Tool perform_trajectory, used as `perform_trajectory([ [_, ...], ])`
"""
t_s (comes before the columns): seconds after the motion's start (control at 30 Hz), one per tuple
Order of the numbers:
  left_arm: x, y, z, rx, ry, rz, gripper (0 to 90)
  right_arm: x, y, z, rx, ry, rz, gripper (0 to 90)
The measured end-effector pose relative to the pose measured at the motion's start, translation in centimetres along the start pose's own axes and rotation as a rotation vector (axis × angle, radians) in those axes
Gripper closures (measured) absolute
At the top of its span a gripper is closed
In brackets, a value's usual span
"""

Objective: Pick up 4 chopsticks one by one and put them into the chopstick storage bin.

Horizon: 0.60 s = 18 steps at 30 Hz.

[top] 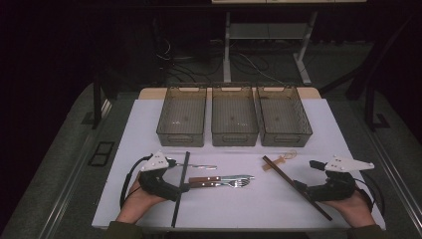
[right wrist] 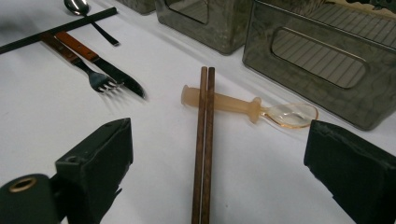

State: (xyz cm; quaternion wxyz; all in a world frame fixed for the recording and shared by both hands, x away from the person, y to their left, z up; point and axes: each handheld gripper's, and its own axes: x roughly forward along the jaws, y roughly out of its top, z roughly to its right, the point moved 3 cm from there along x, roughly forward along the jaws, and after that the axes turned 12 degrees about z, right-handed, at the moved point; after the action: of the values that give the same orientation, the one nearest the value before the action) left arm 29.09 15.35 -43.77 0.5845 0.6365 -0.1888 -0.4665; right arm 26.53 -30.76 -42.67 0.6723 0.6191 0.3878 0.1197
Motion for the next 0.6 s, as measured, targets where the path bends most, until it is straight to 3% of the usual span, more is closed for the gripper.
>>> perform_trajectory([
  [0.37, -0.1, -0.2, -0.1, 0.005, -0.007, 0.001, 0.0, -0.7, -0.5, 0.8, 0.001, -0.019, -0.025, 8.4],
  [0.6, -0.2, -0.2, 0.0, 0.007, -0.002, -0.001, 0.0, -2.4, -1.4, 2.2, 0.019, -0.050, -0.034, 8.8],
])
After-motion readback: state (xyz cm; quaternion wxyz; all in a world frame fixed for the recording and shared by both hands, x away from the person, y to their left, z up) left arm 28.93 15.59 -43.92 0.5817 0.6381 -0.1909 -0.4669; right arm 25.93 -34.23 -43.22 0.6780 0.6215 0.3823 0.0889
